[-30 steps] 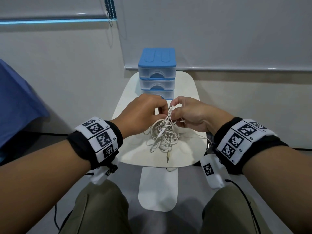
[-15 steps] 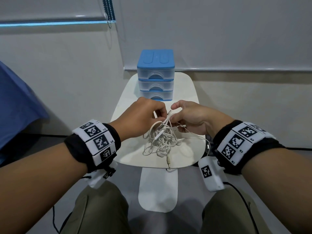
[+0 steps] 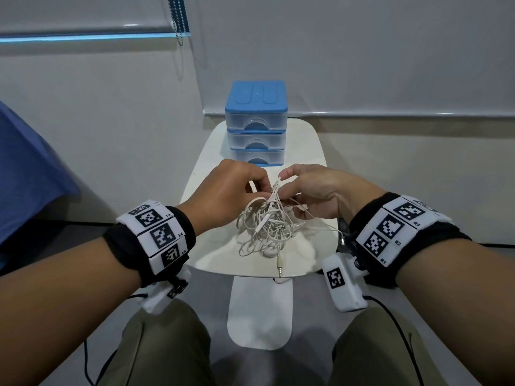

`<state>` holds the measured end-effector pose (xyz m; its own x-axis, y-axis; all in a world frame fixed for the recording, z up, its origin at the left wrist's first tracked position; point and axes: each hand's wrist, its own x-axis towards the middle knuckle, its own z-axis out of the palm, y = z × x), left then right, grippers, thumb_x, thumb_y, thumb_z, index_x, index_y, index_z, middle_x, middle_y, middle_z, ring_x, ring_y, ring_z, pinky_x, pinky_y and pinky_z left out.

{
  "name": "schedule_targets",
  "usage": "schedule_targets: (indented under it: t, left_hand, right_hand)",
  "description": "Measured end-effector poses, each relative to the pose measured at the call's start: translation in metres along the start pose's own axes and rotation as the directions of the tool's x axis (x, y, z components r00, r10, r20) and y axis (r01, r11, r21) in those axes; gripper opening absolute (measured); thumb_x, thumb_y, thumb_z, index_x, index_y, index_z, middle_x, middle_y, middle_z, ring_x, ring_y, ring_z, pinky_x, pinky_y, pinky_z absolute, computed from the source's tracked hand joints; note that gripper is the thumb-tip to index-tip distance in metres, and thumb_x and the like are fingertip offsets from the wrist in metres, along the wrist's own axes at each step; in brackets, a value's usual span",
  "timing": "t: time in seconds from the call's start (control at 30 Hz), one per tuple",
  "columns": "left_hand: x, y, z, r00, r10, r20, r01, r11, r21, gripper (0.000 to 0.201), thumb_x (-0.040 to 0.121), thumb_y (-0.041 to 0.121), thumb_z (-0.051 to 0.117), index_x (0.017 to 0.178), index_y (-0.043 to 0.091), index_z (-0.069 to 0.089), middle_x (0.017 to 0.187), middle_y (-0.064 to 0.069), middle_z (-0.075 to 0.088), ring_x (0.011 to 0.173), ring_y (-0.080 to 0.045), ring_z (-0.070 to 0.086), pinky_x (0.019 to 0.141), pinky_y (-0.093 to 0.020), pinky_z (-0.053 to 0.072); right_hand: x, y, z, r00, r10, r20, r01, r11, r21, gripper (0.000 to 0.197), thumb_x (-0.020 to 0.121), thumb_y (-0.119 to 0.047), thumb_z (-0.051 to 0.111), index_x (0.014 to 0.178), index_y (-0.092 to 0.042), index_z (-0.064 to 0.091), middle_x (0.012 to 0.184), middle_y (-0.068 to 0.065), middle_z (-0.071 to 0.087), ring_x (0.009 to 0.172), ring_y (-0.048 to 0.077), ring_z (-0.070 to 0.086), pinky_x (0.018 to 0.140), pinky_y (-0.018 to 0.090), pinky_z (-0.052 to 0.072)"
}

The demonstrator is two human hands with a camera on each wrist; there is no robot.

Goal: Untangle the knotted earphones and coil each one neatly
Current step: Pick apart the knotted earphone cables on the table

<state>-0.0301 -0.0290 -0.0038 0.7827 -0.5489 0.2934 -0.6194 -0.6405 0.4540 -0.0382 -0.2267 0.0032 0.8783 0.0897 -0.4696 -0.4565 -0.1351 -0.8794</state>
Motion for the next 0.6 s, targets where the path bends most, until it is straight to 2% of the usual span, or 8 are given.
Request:
schedule_targets:
  t: [0.23, 0.33, 0.47, 0.6]
  left_hand:
    - [0.0005, -0.0013, 0.0018, 1.0, -0.005, 0.019, 0.005, 1.0, -0.016, 0.011, 0.09, 0.02, 0.078, 0.084, 0.025, 0.071, 0.084, 0.015, 0.068, 0.07, -0.006, 0.063, 0.066, -0.023, 0.048]
    - [0.0019, -0.0019, -0.0002, 1.0, -0.013, 0.025, 0.014, 1.0, -0.011, 0.01, 0.091, 0.018, 0.077, 0.084, 0.023, 0.072, 0.083, 0.014, 0.069, 0.068, -0.006, 0.062, 0.064, -0.023, 0.046]
    - [0.0028, -0.0008, 0.0001, 1.0, -0.016, 0.014, 0.016, 1.0, 0.003, 0.01, 0.092, 0.02, 0.076, 0.084, 0.022, 0.072, 0.083, 0.014, 0.067, 0.069, -0.008, 0.061, 0.066, -0.026, 0.047]
    - [0.0024, -0.0012, 0.0007, 0.999, 0.035, 0.006, -0.035, 0.998, 0.054, 0.006, 0.092, 0.023, 0.077, 0.087, 0.021, 0.075, 0.086, 0.011, 0.065, 0.07, -0.008, 0.062, 0.069, -0.035, 0.052]
  right_hand:
    - [0.0003, 0.0006, 0.0041, 0.999, -0.039, -0.002, 0.039, 0.998, 0.043, 0.041, 0.091, 0.018, 0.057, 0.102, -0.021, 0.053, 0.079, 0.016, 0.064, 0.066, 0.021, 0.056, 0.056, 0.028, 0.043]
    - [0.0014, 0.0016, 0.0045, 0.999, -0.033, -0.005, 0.034, 0.999, 0.039, 0.037, 0.091, 0.015, 0.06, 0.104, -0.019, 0.054, 0.078, 0.014, 0.065, 0.063, 0.019, 0.058, 0.055, 0.028, 0.045]
    - [0.0021, 0.0017, 0.0035, 1.0, -0.008, -0.018, 0.008, 0.999, 0.035, 0.034, 0.092, 0.009, 0.063, 0.106, -0.02, 0.054, 0.074, 0.008, 0.067, 0.061, 0.017, 0.058, 0.061, 0.029, 0.041]
    - [-0.0001, 0.0013, 0.003, 1.0, 0.005, -0.011, -0.004, 0.995, 0.097, 0.027, 0.095, 0.007, 0.059, 0.105, -0.018, 0.053, 0.072, 0.008, 0.065, 0.061, 0.016, 0.057, 0.06, 0.029, 0.039]
